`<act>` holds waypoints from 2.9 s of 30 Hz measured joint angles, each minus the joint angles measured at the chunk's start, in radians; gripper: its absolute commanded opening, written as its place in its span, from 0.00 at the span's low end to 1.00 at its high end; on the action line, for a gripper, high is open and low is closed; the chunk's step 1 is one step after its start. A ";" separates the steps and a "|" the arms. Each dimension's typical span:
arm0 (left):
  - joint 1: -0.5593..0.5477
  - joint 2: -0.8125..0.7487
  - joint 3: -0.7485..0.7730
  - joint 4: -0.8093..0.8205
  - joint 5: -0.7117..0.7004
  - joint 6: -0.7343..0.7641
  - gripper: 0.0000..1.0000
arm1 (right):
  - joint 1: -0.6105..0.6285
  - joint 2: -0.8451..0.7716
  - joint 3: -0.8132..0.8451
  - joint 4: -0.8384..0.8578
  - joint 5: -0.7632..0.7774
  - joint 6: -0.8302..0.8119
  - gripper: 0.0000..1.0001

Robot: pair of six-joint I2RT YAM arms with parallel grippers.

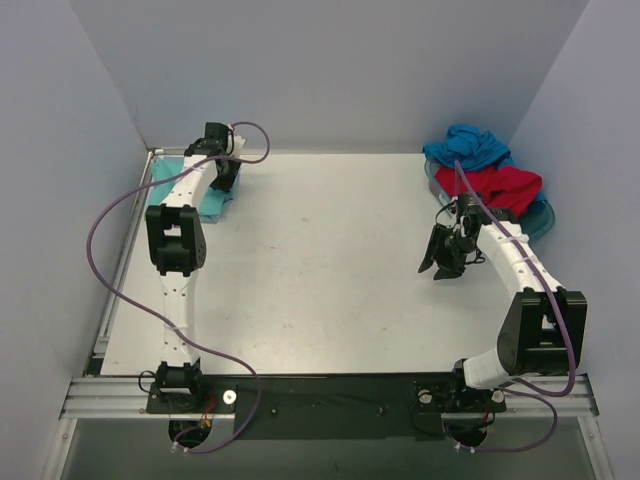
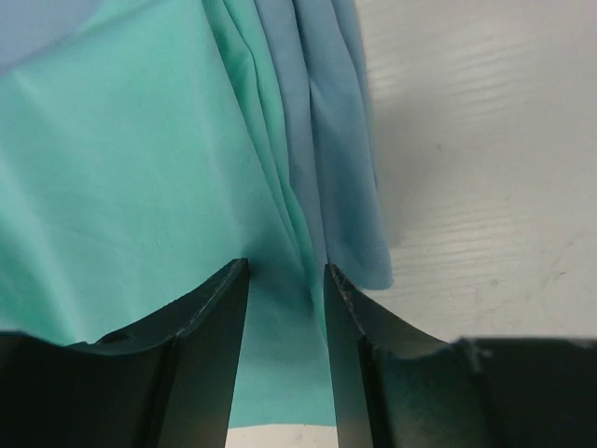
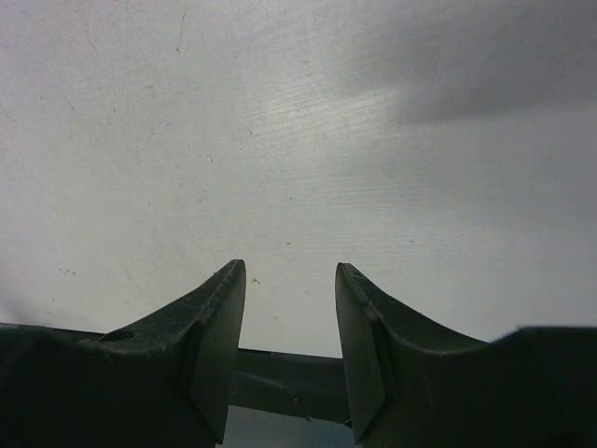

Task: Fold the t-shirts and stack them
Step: Smooth out wrinkles on the folded tshirt

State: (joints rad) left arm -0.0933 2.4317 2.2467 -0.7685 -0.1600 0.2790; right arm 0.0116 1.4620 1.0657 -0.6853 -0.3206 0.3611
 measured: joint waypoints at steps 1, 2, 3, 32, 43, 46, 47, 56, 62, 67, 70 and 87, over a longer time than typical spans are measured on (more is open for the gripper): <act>0.005 0.014 0.000 -0.014 0.000 -0.005 0.34 | 0.000 0.000 -0.003 0.000 0.000 0.000 0.39; 0.008 0.025 -0.003 -0.022 -0.002 -0.008 0.28 | 0.000 0.000 -0.006 0.000 0.000 0.000 0.39; 0.011 0.031 -0.009 -0.025 -0.003 -0.012 0.15 | 0.000 0.000 -0.010 0.000 0.000 0.000 0.39; -0.024 -0.026 -0.088 -0.029 0.058 -0.037 0.41 | 0.000 0.000 -0.011 0.000 0.000 -0.015 0.40; -0.023 -0.089 -0.206 -0.037 0.211 -0.001 0.59 | 0.000 0.000 -0.011 0.000 0.000 -0.019 0.40; -0.022 -0.117 -0.206 -0.037 0.200 0.000 0.61 | 0.000 0.000 -0.011 0.000 0.000 -0.022 0.40; -0.021 -0.125 -0.204 -0.038 0.198 0.000 0.62 | 0.000 0.000 -0.011 0.000 0.000 -0.023 0.40; -0.004 -0.211 -0.241 -0.028 0.201 0.002 0.00 | 0.000 0.000 -0.011 0.000 0.000 -0.023 0.40; -0.002 -0.225 -0.356 -0.005 0.199 0.013 0.00 | 0.000 0.000 -0.011 0.000 0.002 -0.026 0.40; -0.002 -0.214 -0.416 -0.002 0.198 0.018 0.00 | 0.000 0.000 -0.011 0.000 0.002 -0.026 0.40; -0.002 -0.201 -0.409 0.008 0.194 0.018 0.01 | 0.000 0.000 -0.011 0.000 0.002 -0.026 0.40; 0.010 -0.873 -0.855 0.178 0.475 0.015 0.64 | -0.040 -0.237 -0.160 0.160 0.019 -0.053 0.43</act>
State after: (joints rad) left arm -0.0837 1.5589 1.3914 -0.5903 0.3149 0.2939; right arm -0.0288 1.2247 0.9058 -0.5255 -0.3019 0.3084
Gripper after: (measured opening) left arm 0.629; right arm 0.412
